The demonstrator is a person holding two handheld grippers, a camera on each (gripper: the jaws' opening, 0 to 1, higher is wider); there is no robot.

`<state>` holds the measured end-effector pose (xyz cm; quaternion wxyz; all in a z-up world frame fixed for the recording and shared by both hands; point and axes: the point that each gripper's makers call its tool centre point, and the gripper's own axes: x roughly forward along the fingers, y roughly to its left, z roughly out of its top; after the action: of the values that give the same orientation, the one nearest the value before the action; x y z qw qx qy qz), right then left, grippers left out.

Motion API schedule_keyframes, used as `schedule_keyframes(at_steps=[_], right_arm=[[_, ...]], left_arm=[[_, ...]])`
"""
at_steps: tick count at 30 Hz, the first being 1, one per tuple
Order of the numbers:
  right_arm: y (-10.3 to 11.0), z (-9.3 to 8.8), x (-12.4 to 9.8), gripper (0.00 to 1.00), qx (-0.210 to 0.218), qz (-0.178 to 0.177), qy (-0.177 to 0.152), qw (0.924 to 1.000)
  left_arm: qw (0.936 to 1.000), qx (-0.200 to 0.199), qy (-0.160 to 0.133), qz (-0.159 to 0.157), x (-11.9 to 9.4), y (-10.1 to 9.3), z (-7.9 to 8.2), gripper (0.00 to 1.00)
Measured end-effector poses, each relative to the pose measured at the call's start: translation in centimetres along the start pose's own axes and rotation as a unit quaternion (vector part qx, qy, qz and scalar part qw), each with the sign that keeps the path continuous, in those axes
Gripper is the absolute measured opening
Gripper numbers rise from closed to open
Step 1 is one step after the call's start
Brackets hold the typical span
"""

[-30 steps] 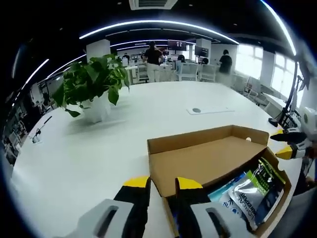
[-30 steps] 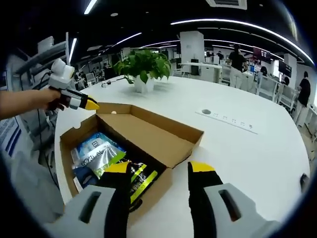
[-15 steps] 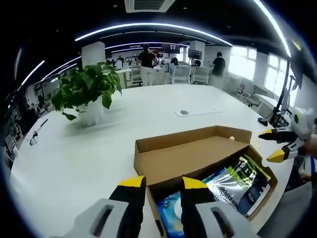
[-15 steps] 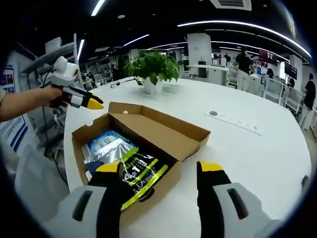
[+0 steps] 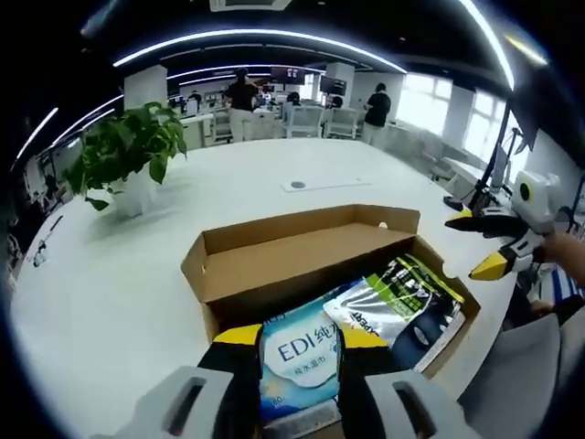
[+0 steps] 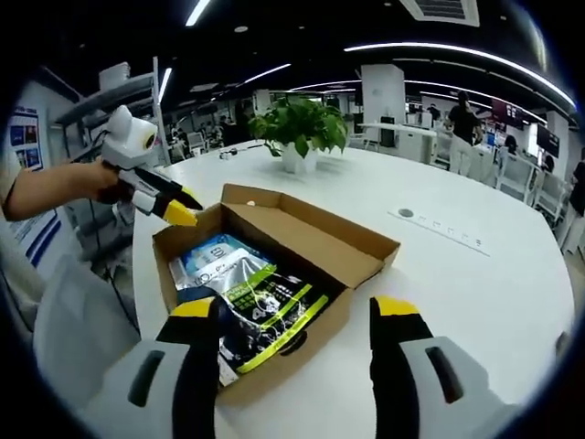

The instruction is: Operate the shoe box by opening the lid, removing the specified soft item, and placing it in the target area until the item is outside and the box remains undamaged.

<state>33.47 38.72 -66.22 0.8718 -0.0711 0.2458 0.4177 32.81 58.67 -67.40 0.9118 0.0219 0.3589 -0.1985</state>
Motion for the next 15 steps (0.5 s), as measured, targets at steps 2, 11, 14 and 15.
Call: schedule_keyframes(at_steps=[2, 11, 14, 15], right_arm=[[0.2, -0.1, -0.2, 0.64, 0.002, 0.002, -0.001, 1.0], [1.1, -1.1, -1.1, 0.64, -0.003, 0.003, 0.004, 1.0], [1.4, -1.4, -1.3, 0.65, -0.003, 0.004, 0.006, 1.0], [1.5, -1.5, -1.4, 0.65, -0.003, 0.004, 0.006, 1.0]], left_arm=[[0.9999, -0.001, 0.008, -0.009, 0.3, -0.6, -0.6, 0.31], [0.9977, -0.02, 0.041, -0.05, 1.5, -2.8, -3.0, 0.32], [0.9962, -0.035, 0.048, -0.063, 1.9, -3.2, -3.5, 0.32], [0.9958, -0.038, 0.05, -0.066, 2.0, -3.3, -3.6, 0.32]])
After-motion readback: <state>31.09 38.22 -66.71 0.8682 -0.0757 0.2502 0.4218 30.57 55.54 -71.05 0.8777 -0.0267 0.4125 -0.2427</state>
